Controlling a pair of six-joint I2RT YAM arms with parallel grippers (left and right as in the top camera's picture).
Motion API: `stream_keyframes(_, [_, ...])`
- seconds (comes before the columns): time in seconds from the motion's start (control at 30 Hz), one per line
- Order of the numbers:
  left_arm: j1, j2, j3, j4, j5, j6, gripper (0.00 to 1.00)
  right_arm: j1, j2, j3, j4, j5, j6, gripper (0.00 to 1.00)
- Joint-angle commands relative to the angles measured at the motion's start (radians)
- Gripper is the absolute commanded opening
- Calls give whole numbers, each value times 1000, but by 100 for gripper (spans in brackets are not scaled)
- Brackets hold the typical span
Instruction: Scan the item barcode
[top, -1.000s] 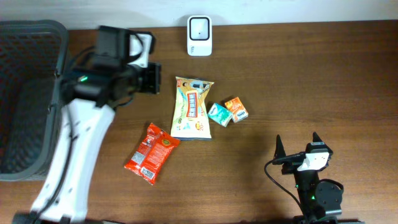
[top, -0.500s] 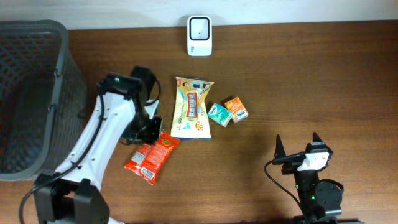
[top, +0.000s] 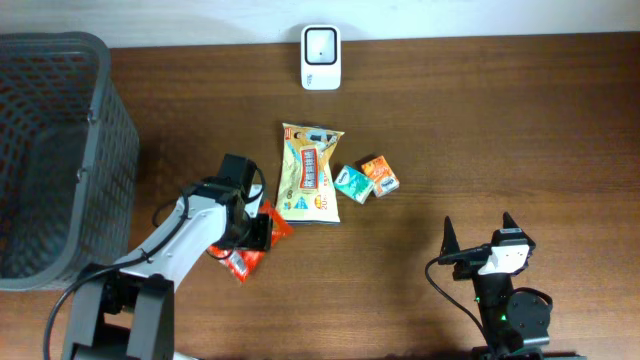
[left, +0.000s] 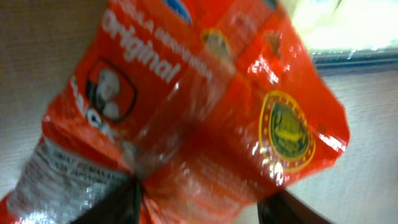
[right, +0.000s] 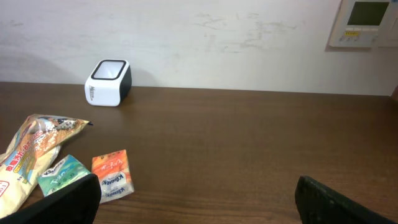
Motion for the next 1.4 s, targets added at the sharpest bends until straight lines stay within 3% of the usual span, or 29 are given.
stream_keyframes(0.0, [-4, 28, -69, 181, 16, 6, 56, -7, -6, -9, -2, 2, 4, 98])
stream_keyframes(0.27, [-4, 28, -69, 574, 18, -296, 52, -7, -6, -9, -2, 2, 4, 98])
stream_keyframes(0.4, [-4, 28, -68, 676, 107, -304, 49, -7, -6, -9, -2, 2, 4, 98])
stream_keyframes(0.5, [13, -10, -6, 597, 138, -286, 38, -7, -6, -9, -2, 2, 4, 98])
stream_keyframes(0.63, [32, -66, 104, 265, -42, -162, 37, -7, -6, -9, -2, 2, 4, 98])
stream_keyframes(0.73, [31, -51, 101, 78, -78, -161, 36, -7, -6, -9, -2, 2, 4, 98])
stream_keyframes(0.8, [31, -29, 82, 13, -124, -232, 33, -7, -6, -9, -2, 2, 4, 98])
stream_keyframes(0.9, [10, 33, 49, 23, -121, -294, 33, -6, -6, -9, -2, 2, 4, 98])
stream_keyframes(1.07, [-14, 114, 42, 141, -76, -335, 42, -7, -6, -9, -2, 2, 4, 98])
stream_keyframes(1.23, [-14, 114, 42, 342, 68, -333, 40, -6, -6, -9, -2, 2, 4, 98])
stream_keyframes(1.37, [-14, 114, 56, 404, 76, -288, 39, -7, -6, -9, -2, 2, 4, 98])
